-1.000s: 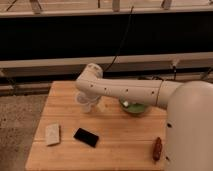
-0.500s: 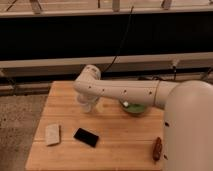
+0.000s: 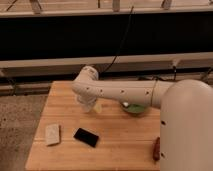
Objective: Pick up the ceramic cup
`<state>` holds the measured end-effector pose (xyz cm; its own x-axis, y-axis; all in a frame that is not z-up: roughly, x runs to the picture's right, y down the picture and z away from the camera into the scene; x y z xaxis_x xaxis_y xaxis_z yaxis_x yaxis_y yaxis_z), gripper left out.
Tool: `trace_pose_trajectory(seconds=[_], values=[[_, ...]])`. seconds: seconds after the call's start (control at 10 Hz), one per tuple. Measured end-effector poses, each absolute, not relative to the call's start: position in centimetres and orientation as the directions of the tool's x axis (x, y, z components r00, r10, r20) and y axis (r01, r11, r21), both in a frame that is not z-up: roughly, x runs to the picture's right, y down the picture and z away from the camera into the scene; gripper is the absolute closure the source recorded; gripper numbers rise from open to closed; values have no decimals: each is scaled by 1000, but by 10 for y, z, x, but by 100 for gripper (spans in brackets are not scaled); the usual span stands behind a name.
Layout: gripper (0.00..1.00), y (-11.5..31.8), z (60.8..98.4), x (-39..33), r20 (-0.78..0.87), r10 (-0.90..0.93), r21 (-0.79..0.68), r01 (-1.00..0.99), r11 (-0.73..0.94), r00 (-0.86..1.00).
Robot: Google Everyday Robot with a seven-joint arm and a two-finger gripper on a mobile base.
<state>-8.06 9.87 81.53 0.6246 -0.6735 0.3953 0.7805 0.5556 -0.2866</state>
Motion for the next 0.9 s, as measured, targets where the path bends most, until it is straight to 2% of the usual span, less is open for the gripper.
trace_pose_trajectory(seconds=[0.8, 0.9], values=[[21, 105, 819, -95, 423, -697, -266, 814, 516, 579], [26, 106, 819, -97, 426, -699, -260, 818, 513, 574]])
